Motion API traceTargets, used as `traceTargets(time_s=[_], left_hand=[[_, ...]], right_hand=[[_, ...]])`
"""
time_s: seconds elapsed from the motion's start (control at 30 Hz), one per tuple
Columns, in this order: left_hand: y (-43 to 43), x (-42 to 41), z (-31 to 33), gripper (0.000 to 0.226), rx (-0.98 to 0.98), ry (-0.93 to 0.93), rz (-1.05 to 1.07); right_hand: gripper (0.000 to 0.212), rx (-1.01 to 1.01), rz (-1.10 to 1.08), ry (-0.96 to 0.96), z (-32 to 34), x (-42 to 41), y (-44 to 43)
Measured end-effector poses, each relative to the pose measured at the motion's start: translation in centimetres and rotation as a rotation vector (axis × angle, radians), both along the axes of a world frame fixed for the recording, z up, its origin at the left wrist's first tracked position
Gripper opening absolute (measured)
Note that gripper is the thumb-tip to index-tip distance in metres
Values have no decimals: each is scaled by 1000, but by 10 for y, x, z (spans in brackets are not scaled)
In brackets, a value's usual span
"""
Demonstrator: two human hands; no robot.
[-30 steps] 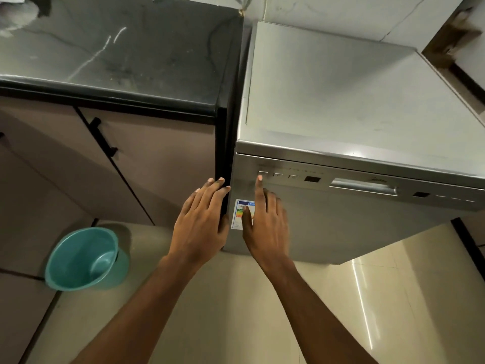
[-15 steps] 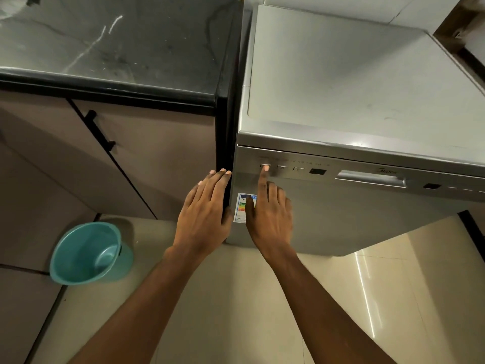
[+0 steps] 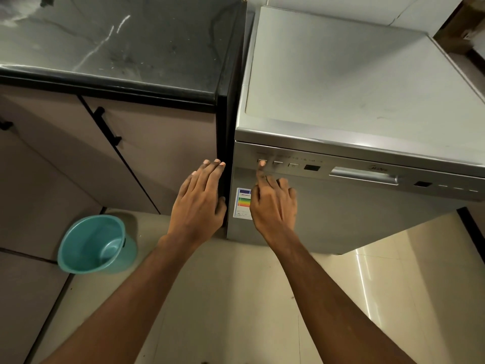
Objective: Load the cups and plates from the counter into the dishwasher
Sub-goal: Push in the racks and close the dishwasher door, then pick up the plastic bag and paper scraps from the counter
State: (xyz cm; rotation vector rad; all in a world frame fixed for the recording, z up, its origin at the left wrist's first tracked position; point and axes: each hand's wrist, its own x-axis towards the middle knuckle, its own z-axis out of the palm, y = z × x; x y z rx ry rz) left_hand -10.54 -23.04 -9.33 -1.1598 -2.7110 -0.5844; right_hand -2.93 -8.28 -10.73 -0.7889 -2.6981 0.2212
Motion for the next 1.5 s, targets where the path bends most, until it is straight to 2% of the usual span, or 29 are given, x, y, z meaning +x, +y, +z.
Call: traceTargets(time_s=[0.17,0.33,0.57,0.83,1.0,1.17,1.5], left_hand=[[-2,9,13,70,11,3,9],[-13,21,36,71,22,22,27],[-36,39,68,65,32,5,104],[-60,46,136,67,-14,57,133],[-74,49,180,67,29,96,203],[-94,42,219,66,55,126,278],[-153,-1,265,65,88,202,395]], right_hand=[[31,29,27,41,11,13,2],[41,28,91,156,33,28,-8],[48,-18,98,159,73,36,-19],[48,-24,253,220,136,40,-41],[54,-4,347,250,187,26,-54],[50,-35,427,334,231,7,-71],[52,-77,585,308,275,-46,-114]])
